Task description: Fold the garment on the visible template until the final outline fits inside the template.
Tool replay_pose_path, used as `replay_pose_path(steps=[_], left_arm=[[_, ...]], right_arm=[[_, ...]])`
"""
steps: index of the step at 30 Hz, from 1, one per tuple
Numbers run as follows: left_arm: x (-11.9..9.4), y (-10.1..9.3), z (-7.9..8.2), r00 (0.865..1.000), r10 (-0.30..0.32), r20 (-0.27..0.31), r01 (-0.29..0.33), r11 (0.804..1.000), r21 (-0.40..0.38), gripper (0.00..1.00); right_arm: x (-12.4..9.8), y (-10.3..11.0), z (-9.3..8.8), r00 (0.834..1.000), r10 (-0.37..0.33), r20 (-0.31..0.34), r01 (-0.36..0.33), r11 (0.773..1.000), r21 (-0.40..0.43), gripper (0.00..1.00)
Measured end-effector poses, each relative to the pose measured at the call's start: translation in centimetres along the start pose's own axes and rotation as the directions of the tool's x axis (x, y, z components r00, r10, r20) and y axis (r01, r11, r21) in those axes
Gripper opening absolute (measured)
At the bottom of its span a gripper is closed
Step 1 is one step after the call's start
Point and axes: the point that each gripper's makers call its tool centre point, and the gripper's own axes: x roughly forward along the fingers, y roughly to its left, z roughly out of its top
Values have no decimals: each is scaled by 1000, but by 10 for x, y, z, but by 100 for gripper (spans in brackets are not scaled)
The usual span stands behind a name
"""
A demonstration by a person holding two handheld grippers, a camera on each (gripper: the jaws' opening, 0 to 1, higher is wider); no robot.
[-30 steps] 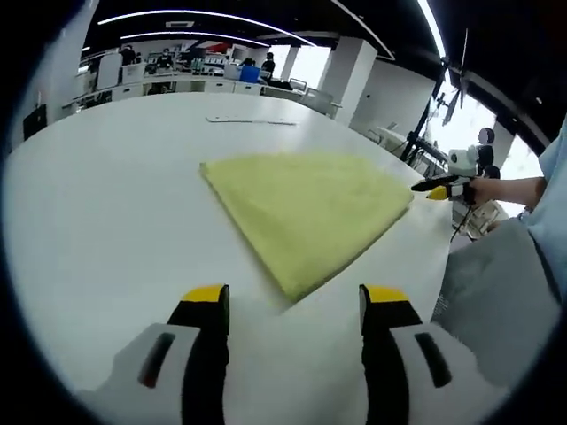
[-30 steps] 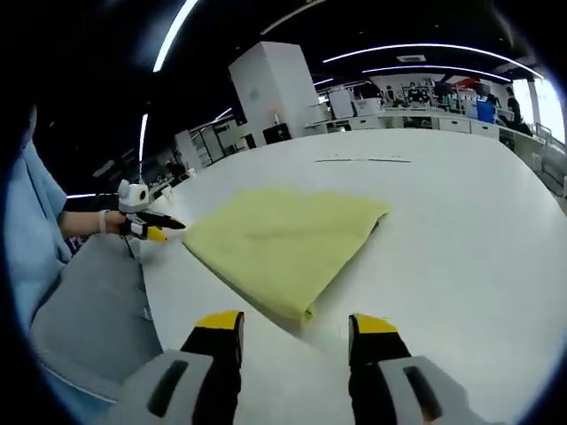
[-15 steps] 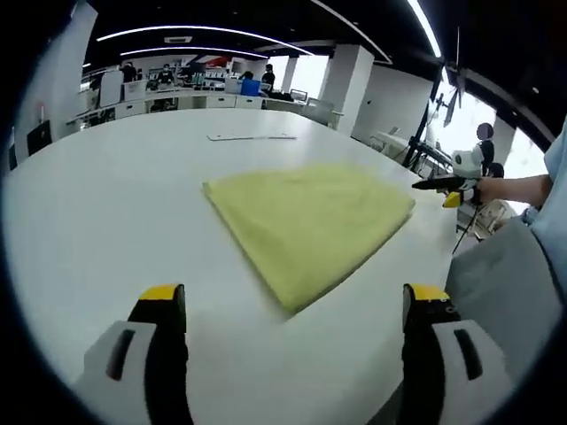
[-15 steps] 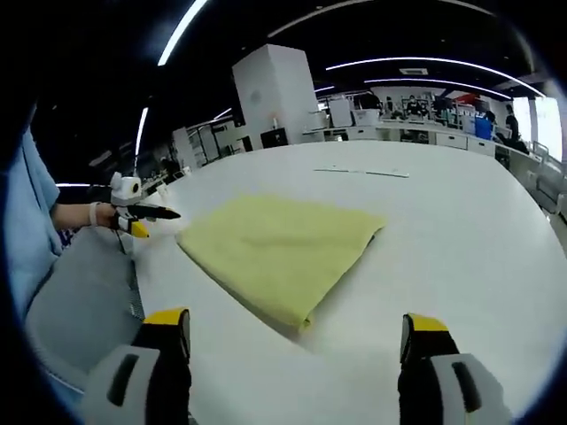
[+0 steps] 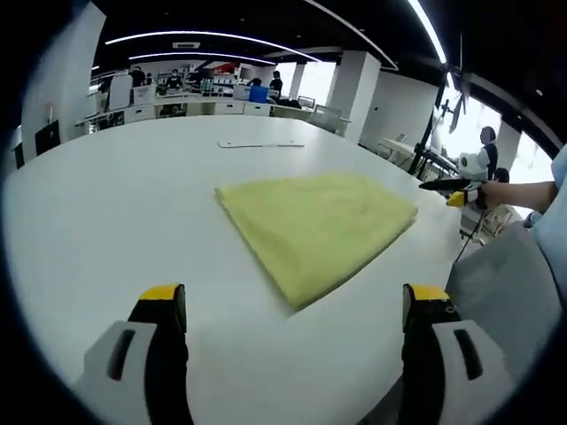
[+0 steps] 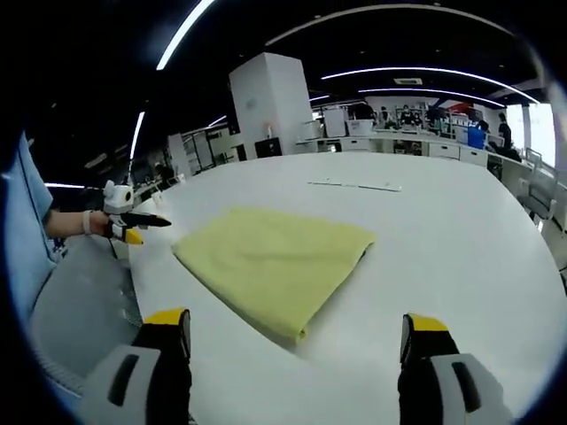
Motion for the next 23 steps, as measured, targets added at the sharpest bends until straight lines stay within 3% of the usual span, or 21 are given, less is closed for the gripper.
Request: replay_pose_path(steps=[13, 23], left_arm=[[-6, 4, 2, 999, 25, 21, -25, 1000, -4, 98], [-9, 7, 9, 997, 44, 59, -44, 999, -11, 98]], right_arm=[[-4, 5, 10, 999, -22, 30, 22, 1000, 3, 100], [-6, 23, 29, 996, -9, 84, 9, 1000, -5, 100]])
